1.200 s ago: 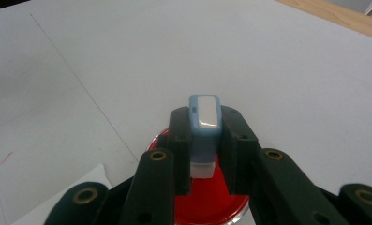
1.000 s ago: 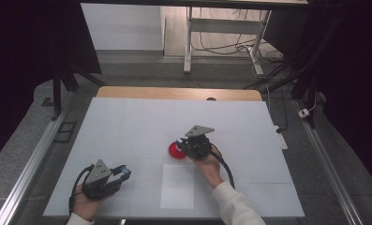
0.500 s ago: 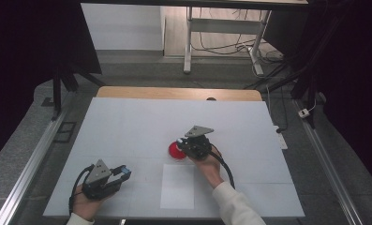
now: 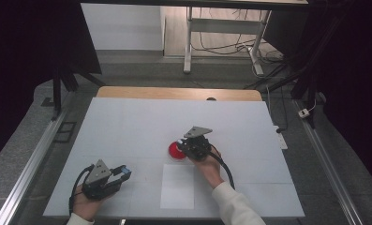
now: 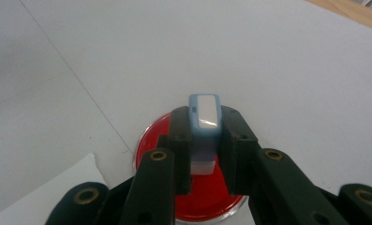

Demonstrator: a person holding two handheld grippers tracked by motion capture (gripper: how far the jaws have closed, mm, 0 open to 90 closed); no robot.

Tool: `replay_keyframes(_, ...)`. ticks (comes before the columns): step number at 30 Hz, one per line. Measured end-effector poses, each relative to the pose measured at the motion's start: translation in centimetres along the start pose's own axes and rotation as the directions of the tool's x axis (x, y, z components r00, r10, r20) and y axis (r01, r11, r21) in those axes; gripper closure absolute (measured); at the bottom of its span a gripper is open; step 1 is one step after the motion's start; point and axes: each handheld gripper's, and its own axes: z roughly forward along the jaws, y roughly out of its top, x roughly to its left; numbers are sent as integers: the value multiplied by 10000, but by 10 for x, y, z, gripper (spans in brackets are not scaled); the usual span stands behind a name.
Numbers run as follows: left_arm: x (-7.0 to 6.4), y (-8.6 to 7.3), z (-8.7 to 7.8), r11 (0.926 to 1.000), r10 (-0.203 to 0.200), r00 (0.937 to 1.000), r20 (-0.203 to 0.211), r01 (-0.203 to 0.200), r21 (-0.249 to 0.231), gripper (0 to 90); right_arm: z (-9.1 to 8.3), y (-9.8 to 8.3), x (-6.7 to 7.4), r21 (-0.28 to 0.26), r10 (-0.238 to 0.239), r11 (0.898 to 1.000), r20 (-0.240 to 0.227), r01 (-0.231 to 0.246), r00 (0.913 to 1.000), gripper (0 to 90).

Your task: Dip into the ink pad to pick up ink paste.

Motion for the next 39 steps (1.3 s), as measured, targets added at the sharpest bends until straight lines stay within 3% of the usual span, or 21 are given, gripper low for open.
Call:
replay_keyframes(15,-1,0,0,10000,-5,10000,-35,5,12,651,2,1,0,298,31,9996,23,-32,10000,756)
replay_keyframes(24,0,0,0,10000,-34,10000,-37,34,-24,651,-1,2,-1,34,173,9998,-44,-173,9998,754)
replay_keyframes(26,0,0,0,10000,-44,10000,-33,44,-28,651,-5,2,-1,-121,162,9998,25,-162,9999,754)
replay_keyframes(30,0,0,0,10000,-45,10000,-36,45,-28,651,-12,7,1,-648,334,9973,-268,-351,9991,754)
replay_keyframes(34,0,0,0,10000,-18,10000,-25,18,-23,651,-15,12,7,-822,146,9964,-488,-186,9987,754)
replay_keyframes(39,0,0,0,10000,-16,10000,-31,16,-11,651,-13,13,11,-654,-30,9979,-531,-5,9986,754)
